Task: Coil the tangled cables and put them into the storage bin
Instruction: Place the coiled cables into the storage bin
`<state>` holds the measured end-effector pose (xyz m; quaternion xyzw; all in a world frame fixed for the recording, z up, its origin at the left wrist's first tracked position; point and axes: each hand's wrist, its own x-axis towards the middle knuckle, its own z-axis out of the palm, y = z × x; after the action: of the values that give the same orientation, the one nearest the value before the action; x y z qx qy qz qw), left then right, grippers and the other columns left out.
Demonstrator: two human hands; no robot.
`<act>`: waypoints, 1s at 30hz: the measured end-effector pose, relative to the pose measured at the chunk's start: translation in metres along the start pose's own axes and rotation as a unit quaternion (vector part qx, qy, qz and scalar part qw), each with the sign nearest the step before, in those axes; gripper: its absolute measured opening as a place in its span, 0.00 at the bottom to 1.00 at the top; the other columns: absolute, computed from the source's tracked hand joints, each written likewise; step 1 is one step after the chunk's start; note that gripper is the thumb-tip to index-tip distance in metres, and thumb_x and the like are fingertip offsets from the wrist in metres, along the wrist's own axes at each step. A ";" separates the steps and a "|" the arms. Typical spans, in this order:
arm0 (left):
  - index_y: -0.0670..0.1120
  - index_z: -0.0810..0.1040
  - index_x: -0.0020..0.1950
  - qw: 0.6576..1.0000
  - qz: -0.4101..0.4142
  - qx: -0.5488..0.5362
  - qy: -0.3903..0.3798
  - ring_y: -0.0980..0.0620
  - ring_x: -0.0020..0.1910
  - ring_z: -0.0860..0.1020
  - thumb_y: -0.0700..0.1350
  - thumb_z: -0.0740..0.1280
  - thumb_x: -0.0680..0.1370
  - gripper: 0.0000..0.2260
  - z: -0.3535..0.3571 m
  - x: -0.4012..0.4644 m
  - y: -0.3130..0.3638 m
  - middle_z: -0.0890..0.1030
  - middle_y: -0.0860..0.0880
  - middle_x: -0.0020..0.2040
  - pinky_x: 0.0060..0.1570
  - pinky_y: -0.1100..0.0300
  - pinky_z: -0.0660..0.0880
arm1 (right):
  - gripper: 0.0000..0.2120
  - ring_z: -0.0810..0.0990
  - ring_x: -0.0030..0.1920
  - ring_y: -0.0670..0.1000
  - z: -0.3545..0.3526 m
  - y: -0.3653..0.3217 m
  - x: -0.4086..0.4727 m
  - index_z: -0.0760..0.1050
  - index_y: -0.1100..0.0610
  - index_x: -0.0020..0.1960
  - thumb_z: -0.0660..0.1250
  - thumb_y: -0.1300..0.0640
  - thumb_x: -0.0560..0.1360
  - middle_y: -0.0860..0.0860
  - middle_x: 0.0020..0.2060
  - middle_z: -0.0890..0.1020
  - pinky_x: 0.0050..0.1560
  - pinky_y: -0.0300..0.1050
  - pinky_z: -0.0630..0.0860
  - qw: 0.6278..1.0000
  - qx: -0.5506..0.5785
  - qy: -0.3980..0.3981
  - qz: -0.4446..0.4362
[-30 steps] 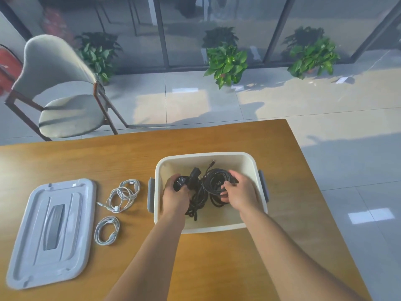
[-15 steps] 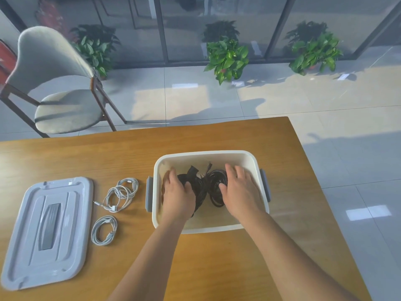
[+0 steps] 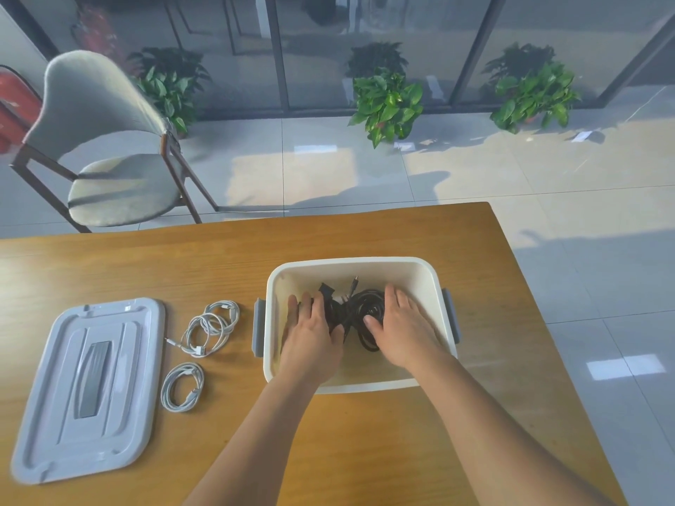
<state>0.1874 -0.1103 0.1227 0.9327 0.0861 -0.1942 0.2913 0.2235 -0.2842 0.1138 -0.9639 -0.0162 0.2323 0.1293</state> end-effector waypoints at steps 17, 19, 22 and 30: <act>0.43 0.60 0.82 0.972 0.156 -0.053 0.167 0.45 0.82 0.57 0.46 0.63 0.85 0.27 -0.050 -0.087 -0.017 0.64 0.46 0.81 0.81 0.50 0.54 | 0.32 0.55 0.82 0.49 -0.021 -0.062 -0.091 0.54 0.50 0.84 0.58 0.41 0.85 0.47 0.84 0.56 0.78 0.49 0.58 0.986 0.060 0.110 -0.114; 0.43 0.61 0.82 0.970 0.148 -0.066 0.180 0.44 0.82 0.58 0.47 0.63 0.85 0.27 -0.058 -0.098 -0.029 0.65 0.45 0.81 0.80 0.47 0.58 | 0.31 0.56 0.82 0.48 -0.016 -0.079 -0.101 0.56 0.49 0.84 0.59 0.41 0.85 0.46 0.83 0.57 0.77 0.48 0.59 0.982 0.068 0.116 -0.135; 0.45 0.63 0.82 0.964 0.135 -0.089 0.210 0.46 0.79 0.63 0.47 0.64 0.84 0.26 -0.070 -0.115 -0.055 0.68 0.47 0.79 0.77 0.47 0.63 | 0.29 0.58 0.81 0.47 -0.006 -0.109 -0.113 0.59 0.48 0.82 0.60 0.42 0.84 0.44 0.82 0.60 0.77 0.47 0.60 0.974 0.092 0.117 -0.168; 0.45 0.64 0.81 0.965 0.027 -0.140 0.221 0.47 0.77 0.66 0.47 0.67 0.83 0.27 -0.085 -0.142 -0.149 0.69 0.48 0.77 0.73 0.54 0.65 | 0.25 0.62 0.78 0.44 0.038 -0.190 -0.126 0.64 0.45 0.80 0.61 0.44 0.84 0.41 0.79 0.64 0.77 0.45 0.62 0.962 0.121 0.085 -0.232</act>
<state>0.0441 0.0531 0.1692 0.9044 0.1492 0.0386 0.3979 0.0991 -0.1031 0.1855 -0.9271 -0.1998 0.1138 0.2959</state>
